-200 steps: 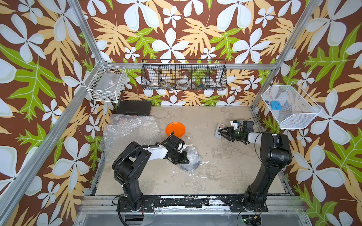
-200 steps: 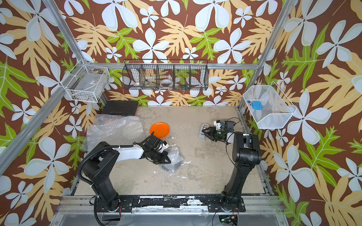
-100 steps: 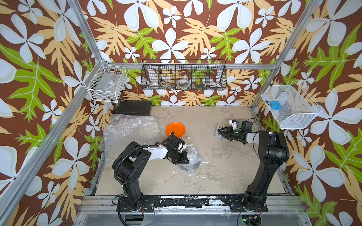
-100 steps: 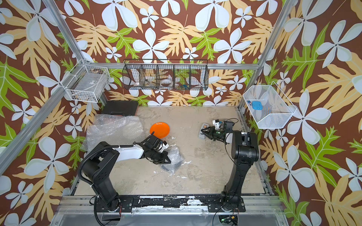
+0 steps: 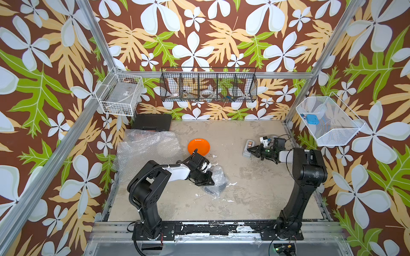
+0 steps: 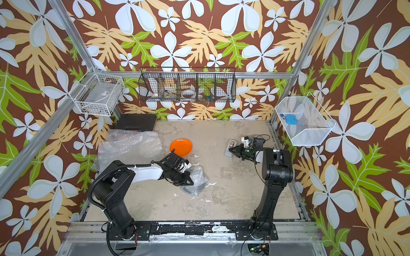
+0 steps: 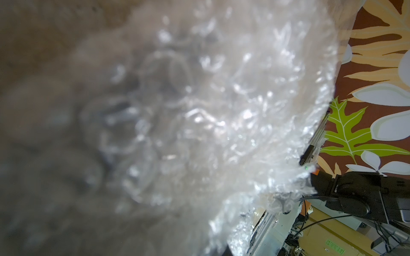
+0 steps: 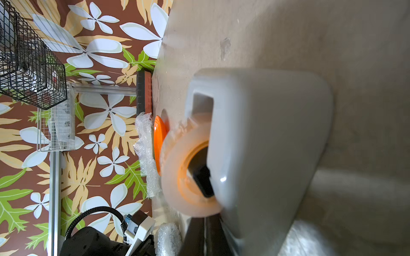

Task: Wrap dinner plates in bubble wrap
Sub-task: Pull the tape from the tape cutter.

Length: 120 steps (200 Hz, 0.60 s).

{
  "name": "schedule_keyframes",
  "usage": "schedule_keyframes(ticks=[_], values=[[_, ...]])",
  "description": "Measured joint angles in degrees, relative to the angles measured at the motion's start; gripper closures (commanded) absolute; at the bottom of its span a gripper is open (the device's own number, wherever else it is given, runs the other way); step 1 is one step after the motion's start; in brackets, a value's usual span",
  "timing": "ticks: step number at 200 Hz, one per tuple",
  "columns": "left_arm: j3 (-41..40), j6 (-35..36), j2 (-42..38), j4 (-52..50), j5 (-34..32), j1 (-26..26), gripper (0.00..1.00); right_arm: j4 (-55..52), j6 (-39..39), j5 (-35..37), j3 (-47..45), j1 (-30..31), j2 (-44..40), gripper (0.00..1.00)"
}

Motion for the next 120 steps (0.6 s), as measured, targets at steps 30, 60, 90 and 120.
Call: schedule_keyframes(ticks=[30, 60, 90, 120], values=[[0.0, 0.0, 0.0, 0.0, 0.0, 0.0, 1.0, -0.1, 0.0, 0.1, 0.0, 0.0, -0.1, 1.0], [0.0, 0.0, 0.0, 0.0, 0.0, 0.0, 1.0, -1.6, 0.1, 0.7, 0.0, 0.1, -1.6, 1.0], [0.1, 0.0, 0.0, -0.2, -0.1, 0.0, 1.0, -4.2, 0.5, 0.7, 0.3, 1.1, -4.7, 1.0], [0.0, 0.0, -0.1, -0.3, -0.2, 0.0, 1.0, -4.9, 1.6, 0.6, -1.9, 2.9, -9.4, 1.0]])
